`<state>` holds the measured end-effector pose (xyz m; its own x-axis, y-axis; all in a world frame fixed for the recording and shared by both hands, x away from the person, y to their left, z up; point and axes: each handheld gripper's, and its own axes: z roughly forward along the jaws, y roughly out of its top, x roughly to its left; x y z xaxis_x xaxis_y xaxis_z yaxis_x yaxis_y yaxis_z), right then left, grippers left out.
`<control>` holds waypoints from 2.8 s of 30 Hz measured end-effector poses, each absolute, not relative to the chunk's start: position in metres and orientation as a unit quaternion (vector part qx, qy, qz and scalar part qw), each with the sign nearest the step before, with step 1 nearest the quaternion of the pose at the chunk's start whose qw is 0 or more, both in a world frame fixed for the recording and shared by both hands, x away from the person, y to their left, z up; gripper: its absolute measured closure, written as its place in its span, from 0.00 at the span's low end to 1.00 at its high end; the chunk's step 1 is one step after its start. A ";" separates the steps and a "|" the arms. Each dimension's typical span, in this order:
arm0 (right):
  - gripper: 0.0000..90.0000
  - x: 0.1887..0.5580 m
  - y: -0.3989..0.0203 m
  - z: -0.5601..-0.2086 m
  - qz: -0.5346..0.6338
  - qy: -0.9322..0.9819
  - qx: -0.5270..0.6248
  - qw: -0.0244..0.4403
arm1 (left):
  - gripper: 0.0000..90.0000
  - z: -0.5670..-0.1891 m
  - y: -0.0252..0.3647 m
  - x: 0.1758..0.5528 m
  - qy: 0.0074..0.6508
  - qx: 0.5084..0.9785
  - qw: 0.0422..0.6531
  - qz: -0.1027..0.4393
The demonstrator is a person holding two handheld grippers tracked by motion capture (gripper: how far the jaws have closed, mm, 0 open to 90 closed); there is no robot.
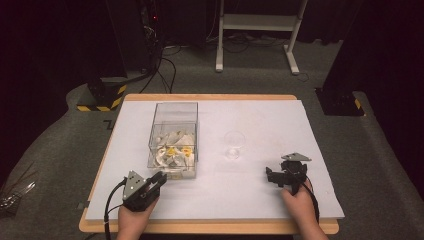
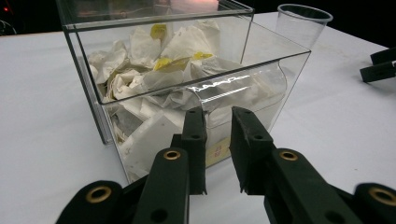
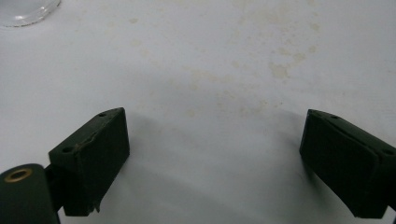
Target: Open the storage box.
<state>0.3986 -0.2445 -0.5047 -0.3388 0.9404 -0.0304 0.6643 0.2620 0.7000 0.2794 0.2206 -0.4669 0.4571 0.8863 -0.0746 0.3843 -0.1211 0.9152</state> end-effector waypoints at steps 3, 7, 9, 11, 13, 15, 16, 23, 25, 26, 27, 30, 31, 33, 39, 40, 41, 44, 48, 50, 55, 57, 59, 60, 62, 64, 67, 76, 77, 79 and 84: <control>0.09 0.399 -0.244 -0.505 0.301 0.761 0.527 0.229 | 0.85 -0.466 0.222 0.276 0.456 0.702 0.478 0.266; 0.09 0.399 -0.244 -0.505 0.301 0.761 0.528 0.229 | 0.84 -0.461 0.226 0.270 0.459 0.697 0.475 0.278; 0.09 0.399 -0.245 -0.505 0.301 0.761 0.527 0.229 | 0.84 -0.455 0.229 0.266 0.457 0.696 0.471 0.291; 0.09 0.399 -0.245 -0.505 0.301 0.761 0.527 0.229 | 0.84 -0.449 0.231 0.264 0.456 0.694 0.470 0.299; 0.09 0.399 -0.245 -0.505 0.301 0.761 0.527 0.229 | 0.84 -0.443 0.234 0.264 0.457 0.688 0.472 0.308; 0.09 0.399 -0.244 -0.505 0.301 0.761 0.527 0.229 | 0.84 -0.441 0.236 0.265 0.458 0.686 0.471 0.313; 0.09 0.399 -0.244 -0.505 0.301 0.761 0.528 0.229 | 0.83 -0.438 0.238 0.266 0.461 0.684 0.470 0.315; 0.09 0.399 -0.245 -0.505 0.301 0.761 0.528 0.229 | 0.84 -0.430 0.246 0.285 0.480 0.678 0.454 0.321; 0.09 0.399 -0.244 -0.505 0.301 0.761 0.528 0.229 | 0.84 -0.429 0.247 0.291 0.486 0.677 0.450 0.320; 0.09 0.399 -0.245 -0.505 0.302 0.761 0.528 0.229 | 0.85 -0.429 0.247 0.294 0.488 0.678 0.448 0.319; 0.09 0.399 -0.245 -0.505 0.302 0.761 0.528 0.229 | 0.85 -0.429 0.247 0.300 0.491 0.679 0.444 0.319; 0.09 0.399 -0.245 -0.505 0.302 0.761 0.528 0.228 | 0.85 -0.430 0.245 0.308 0.497 0.678 0.438 0.318; 0.09 0.399 -0.245 -0.505 0.302 0.761 0.528 0.228 | 0.85 -0.430 0.245 0.308 0.497 0.678 0.438 0.318; 0.09 0.399 -0.245 -0.505 0.302 0.761 0.528 0.228 | 0.85 -0.431 0.245 0.312 0.501 0.677 0.435 0.317; 0.09 0.399 -0.245 -0.505 0.302 0.761 0.528 0.228 | 0.85 -0.438 0.243 0.325 0.515 0.682 0.418 0.309; 0.09 0.399 -0.245 -0.505 0.302 0.761 0.528 0.228 | 0.84 -0.439 0.244 0.326 0.516 0.683 0.415 0.309; 0.09 0.399 -0.245 -0.505 0.302 0.761 0.528 0.228 | 0.82 -0.441 0.244 0.327 0.516 0.683 0.415 0.308; 0.09 0.399 -0.245 -0.505 0.302 0.761 0.528 0.228 | 0.81 -0.445 0.242 0.329 0.515 0.686 0.416 0.304; 0.09 0.399 -0.245 -0.505 0.302 0.761 0.527 0.228 | 0.81 -0.447 0.241 0.331 0.519 0.684 0.414 0.304; 0.09 0.399 -0.245 -0.505 0.302 0.761 0.527 0.228 | 0.81 -0.448 0.240 0.332 0.520 0.682 0.414 0.305; 0.09 0.399 -0.245 -0.505 0.302 0.761 0.527 0.228 | 0.81 -0.450 0.239 0.336 0.527 0.682 0.410 0.299; 0.09 0.399 -0.245 -0.505 0.302 0.761 0.528 0.228 | 0.81 -0.451 0.239 0.337 0.528 0.682 0.408 0.299; 0.09 0.399 -0.245 -0.505 0.302 0.761 0.528 0.228 | 0.83 -0.452 0.239 0.337 0.531 0.680 0.410 0.296; 0.09 0.399 -0.245 -0.505 0.302 0.761 0.528 0.228 | 0.84 -0.452 0.239 0.336 0.532 0.679 0.410 0.297; 0.09 0.399 -0.245 -0.505 0.302 0.761 0.527 0.228 | 0.84 -0.452 0.239 0.335 0.531 0.679 0.407 0.301; 0.09 0.399 -0.245 -0.505 0.302 0.761 0.528 0.228 | 0.87 -0.452 0.239 0.334 0.531 0.678 0.407 0.306; 0.09 0.399 -0.245 -0.505 0.302 0.761 0.528 0.228 | 0.88 -0.453 0.240 0.331 0.533 0.674 0.410 0.306; 0.09 0.399 -0.245 -0.505 0.302 0.761 0.528 0.228 | 0.88 -0.454 0.240 0.326 0.533 0.673 0.411 0.306; 0.09 0.399 -0.245 -0.505 0.302 0.761 0.528 0.228 | 0.88 -0.454 0.240 0.325 0.534 0.671 0.413 0.307; 0.09 0.399 -0.245 -0.505 0.302 0.761 0.527 0.228 | 0.88 -0.454 0.240 0.323 0.533 0.672 0.412 0.307; 0.09 0.399 -0.245 -0.505 0.302 0.761 0.527 0.228 | 0.88 -0.454 0.240 0.320 0.534 0.672 0.414 0.304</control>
<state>0.3986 -0.2446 -0.5047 -0.3392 0.9403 -0.0292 0.6647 0.2615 0.6998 0.3196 0.2396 -0.4543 0.2442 0.9692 -0.0329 0.4655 -0.0874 0.8807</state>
